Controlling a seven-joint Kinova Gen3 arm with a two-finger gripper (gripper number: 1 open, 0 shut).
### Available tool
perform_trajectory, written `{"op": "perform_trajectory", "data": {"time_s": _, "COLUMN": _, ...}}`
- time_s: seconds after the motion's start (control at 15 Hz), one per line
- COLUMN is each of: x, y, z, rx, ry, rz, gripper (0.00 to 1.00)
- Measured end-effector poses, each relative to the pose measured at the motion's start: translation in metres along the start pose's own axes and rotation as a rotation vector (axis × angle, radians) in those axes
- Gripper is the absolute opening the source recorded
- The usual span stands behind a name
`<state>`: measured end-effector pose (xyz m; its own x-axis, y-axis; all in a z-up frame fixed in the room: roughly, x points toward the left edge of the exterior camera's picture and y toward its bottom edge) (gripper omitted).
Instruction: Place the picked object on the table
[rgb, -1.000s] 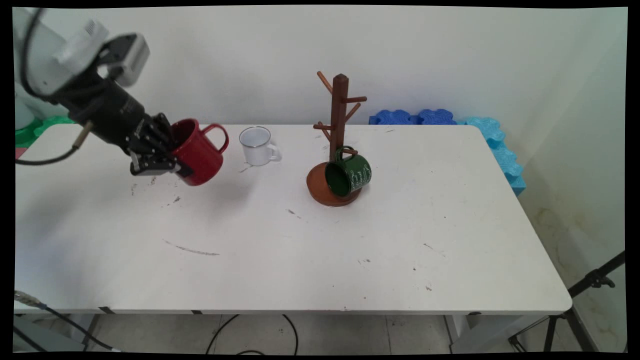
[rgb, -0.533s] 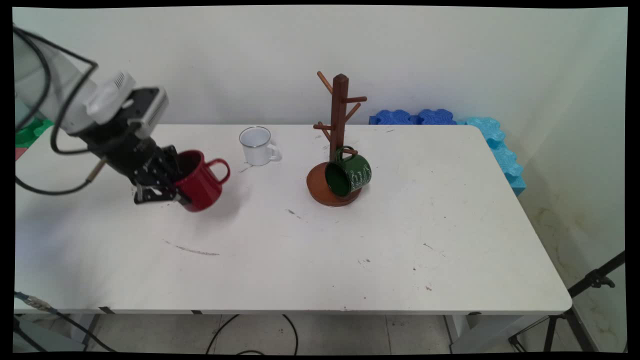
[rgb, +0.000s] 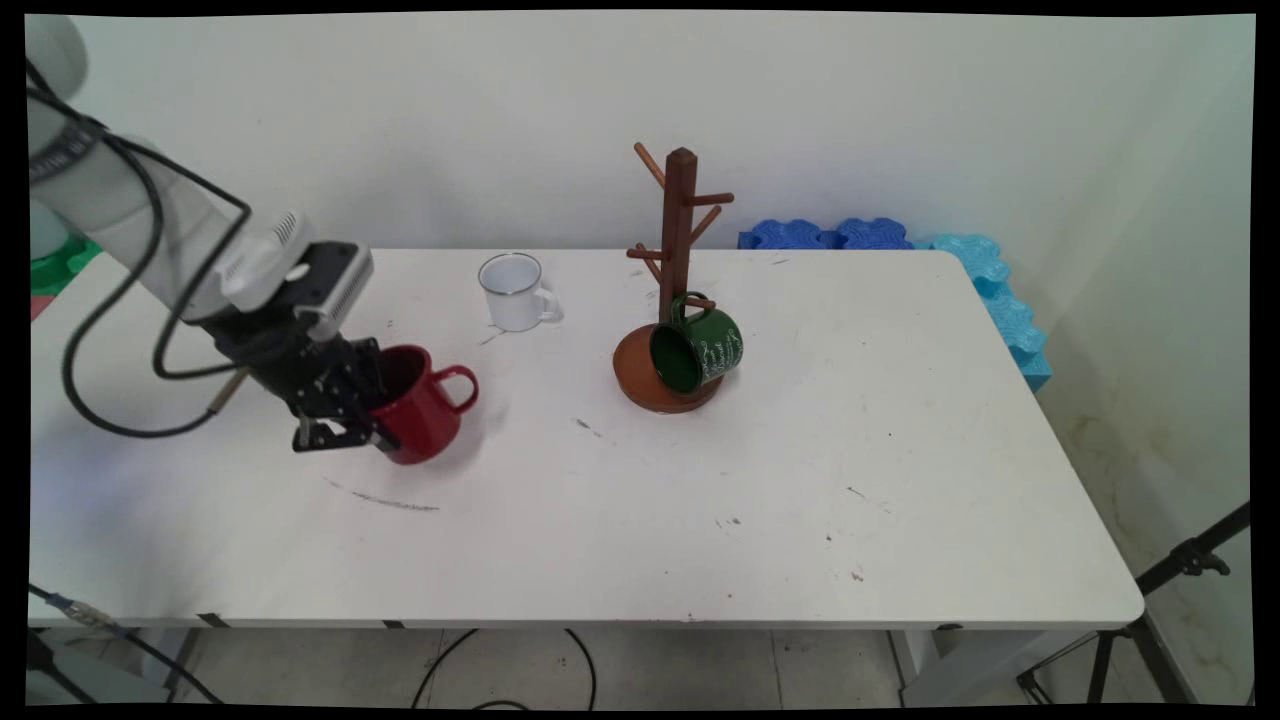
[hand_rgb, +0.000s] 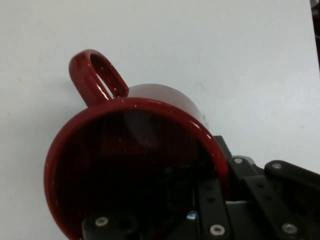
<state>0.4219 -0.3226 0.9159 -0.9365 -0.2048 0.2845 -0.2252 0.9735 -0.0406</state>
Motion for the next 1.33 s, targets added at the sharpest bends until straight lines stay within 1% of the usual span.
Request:
{"op": "perform_trajectory", "data": {"time_s": 0.47, "x": 0.004, "y": 0.001, "z": 0.034, "rx": -0.013, "ry": -0.006, "rz": 0.026, "gripper": 0.0}}
{"op": "perform_trajectory", "data": {"time_s": 1.0, "x": 0.003, "y": 0.002, "z": 0.055, "rx": -0.023, "ry": -0.015, "rz": 0.031, "gripper": 0.0}}
{"op": "perform_trajectory", "data": {"time_s": 1.07, "x": 0.003, "y": 0.002, "z": 0.057, "rx": -0.023, "ry": -0.016, "rz": 0.03, "gripper": 1.0}}
{"op": "perform_trajectory", "data": {"time_s": 1.33, "x": 0.003, "y": 0.001, "z": 0.061, "rx": -0.025, "ry": -0.019, "rz": 0.014, "gripper": 1.0}}
